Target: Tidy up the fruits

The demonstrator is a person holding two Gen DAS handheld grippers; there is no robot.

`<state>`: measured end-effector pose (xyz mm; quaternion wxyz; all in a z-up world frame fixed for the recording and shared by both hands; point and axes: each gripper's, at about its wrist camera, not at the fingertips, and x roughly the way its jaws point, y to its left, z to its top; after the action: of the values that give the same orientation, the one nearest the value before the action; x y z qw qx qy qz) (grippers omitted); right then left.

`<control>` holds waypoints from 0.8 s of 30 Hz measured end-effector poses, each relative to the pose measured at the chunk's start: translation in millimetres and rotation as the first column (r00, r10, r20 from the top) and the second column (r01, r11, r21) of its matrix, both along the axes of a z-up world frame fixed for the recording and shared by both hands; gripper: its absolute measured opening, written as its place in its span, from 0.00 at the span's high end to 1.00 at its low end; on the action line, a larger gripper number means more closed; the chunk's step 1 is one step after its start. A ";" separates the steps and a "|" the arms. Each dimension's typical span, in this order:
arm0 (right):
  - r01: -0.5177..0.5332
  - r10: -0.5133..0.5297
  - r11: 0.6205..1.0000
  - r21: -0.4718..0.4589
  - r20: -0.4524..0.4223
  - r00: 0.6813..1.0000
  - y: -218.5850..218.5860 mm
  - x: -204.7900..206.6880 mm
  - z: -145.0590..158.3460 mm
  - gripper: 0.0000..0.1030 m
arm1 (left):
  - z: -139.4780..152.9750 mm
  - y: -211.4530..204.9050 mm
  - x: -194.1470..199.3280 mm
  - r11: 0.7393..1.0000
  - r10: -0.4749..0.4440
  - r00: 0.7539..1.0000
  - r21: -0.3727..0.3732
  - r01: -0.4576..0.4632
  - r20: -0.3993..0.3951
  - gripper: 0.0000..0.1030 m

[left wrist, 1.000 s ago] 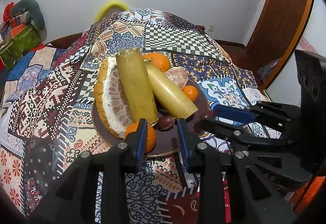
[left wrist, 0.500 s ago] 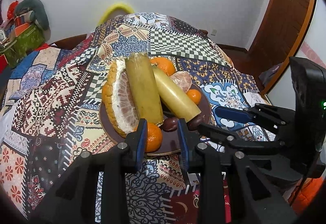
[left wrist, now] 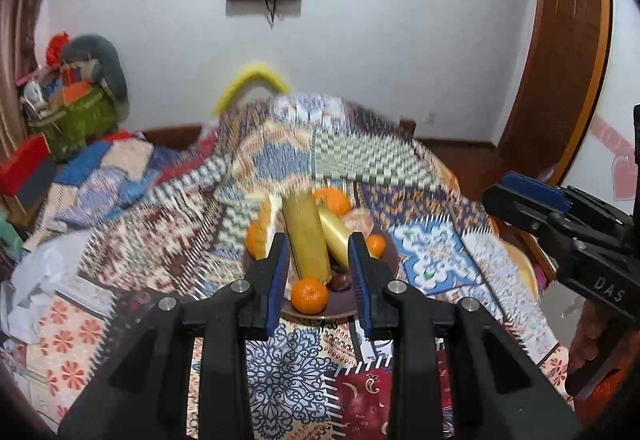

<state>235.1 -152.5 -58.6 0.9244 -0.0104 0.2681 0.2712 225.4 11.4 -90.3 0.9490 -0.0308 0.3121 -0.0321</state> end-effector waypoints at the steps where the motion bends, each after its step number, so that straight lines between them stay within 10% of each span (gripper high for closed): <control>1: 0.002 -0.002 1.000 0.008 0.021 1.000 -0.6 -5.0 7.0 0.62 | 7.9 -0.1 -6.4 1.000 0.005 1.000 0.002 -0.005 0.023 0.71; 13: 0.015 -0.035 0.996 0.093 0.212 0.977 -8.2 -68.6 65.0 0.62 | 86.0 -3.3 -88.4 0.999 0.040 0.958 0.005 -0.043 0.283 0.65; 24: 0.041 -0.075 0.991 0.128 0.276 0.958 -8.2 -94.3 77.4 0.33 | 107.1 -4.7 -128.0 0.997 0.073 0.923 0.002 -0.080 0.378 0.36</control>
<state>140.8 -160.6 18.9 0.9595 0.0151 0.1178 0.2556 97.4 6.7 16.8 0.9921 -0.0279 0.1226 0.0023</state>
